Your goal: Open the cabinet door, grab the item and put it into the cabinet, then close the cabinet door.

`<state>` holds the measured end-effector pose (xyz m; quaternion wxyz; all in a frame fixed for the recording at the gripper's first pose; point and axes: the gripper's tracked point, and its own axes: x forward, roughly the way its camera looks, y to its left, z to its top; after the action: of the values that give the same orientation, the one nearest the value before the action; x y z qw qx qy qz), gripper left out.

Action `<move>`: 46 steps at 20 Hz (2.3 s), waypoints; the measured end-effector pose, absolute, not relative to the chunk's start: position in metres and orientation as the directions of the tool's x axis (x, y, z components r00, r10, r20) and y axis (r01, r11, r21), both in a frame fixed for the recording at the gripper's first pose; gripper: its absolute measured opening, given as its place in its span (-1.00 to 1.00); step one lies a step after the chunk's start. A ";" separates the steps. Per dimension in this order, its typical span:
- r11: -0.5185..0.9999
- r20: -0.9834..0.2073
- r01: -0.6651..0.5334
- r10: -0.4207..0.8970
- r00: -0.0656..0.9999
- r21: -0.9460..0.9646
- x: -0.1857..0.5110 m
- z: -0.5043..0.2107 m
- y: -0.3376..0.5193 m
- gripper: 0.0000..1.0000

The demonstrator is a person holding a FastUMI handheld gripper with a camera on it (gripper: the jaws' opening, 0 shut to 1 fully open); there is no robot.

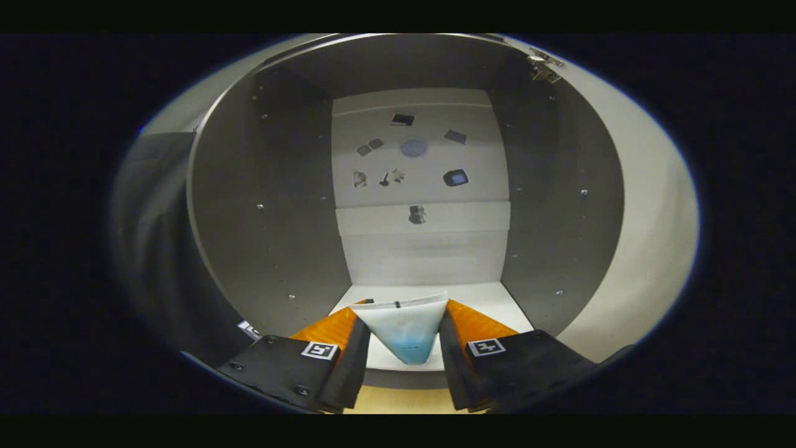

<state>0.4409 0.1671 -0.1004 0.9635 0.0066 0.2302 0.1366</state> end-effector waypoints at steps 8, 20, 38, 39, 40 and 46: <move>0.969 -0.544 -0.237 0.240 0.804 0.077 0.472 -0.159 0.179 0.24; 0.971 -0.521 -0.229 0.231 0.822 0.069 0.480 -0.171 0.188 0.83; 0.943 -0.221 -0.331 0.325 0.919 0.011 0.197 0.032 0.126 0.92; 0.948 -0.216 -0.319 0.315 0.924 0.014 0.181 0.036 0.113 0.92; 0.951 -0.211 -0.307 0.304 0.929 0.020 0.164 0.041 0.098 0.92; 0.985 -0.180 -0.173 0.170 0.969 -0.001 0.093 0.067 0.002 0.92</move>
<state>0.0935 0.0019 0.0665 0.9922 -0.0084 0.0899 0.0863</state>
